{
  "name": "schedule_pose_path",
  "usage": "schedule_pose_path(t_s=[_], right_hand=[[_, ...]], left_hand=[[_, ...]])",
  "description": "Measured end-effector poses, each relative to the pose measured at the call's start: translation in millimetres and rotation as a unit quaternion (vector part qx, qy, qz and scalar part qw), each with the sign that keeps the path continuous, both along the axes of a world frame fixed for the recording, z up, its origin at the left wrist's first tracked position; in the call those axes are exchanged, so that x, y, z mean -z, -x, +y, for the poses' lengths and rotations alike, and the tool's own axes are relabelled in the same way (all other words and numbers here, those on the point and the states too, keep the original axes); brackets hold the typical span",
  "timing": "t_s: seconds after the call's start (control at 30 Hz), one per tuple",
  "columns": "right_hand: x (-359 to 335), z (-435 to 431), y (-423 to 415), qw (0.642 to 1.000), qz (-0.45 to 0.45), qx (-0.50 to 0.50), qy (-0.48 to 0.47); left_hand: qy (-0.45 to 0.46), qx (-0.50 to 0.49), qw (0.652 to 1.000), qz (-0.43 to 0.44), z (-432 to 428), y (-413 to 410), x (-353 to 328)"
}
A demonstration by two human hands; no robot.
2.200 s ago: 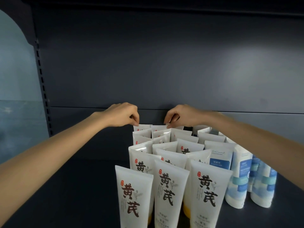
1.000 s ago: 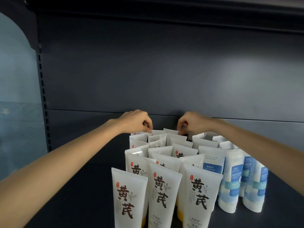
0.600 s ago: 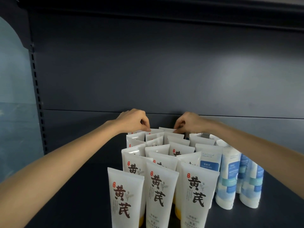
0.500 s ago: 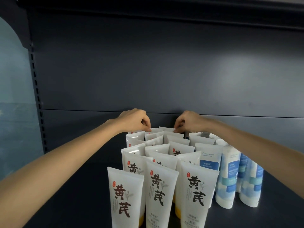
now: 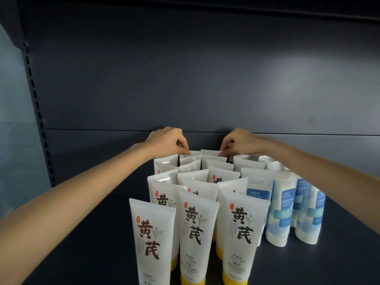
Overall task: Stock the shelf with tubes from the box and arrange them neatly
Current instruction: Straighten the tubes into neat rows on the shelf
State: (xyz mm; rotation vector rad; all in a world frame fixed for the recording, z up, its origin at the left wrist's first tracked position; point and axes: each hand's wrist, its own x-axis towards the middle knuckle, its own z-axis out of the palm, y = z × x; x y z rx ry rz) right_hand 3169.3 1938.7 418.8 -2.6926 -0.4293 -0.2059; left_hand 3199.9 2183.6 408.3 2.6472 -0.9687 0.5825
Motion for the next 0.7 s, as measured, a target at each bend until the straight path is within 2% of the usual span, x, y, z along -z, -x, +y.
schedule_pose_path(t_s=[0.23,0.5,0.6,0.7], right_hand=[[-2,-1,-3,1.0,0.004,0.008,0.02],[-3,-3,-1,1.0,0.006,-0.001,0.018],[-5,-2,2,1.0,-0.002,-0.016,0.0],[-10,-3,8,0.997,-0.004,-0.044,-0.07]], left_hand=[[-0.01,-0.001,0.999,-0.035,-7,1,3],[0.009,-0.001,1.0,-0.02,-11,0,4],[0.0,0.0,1.0,-0.01,-11,-1,2],[0.005,0.018,1.0,0.019,-3,0,-4]])
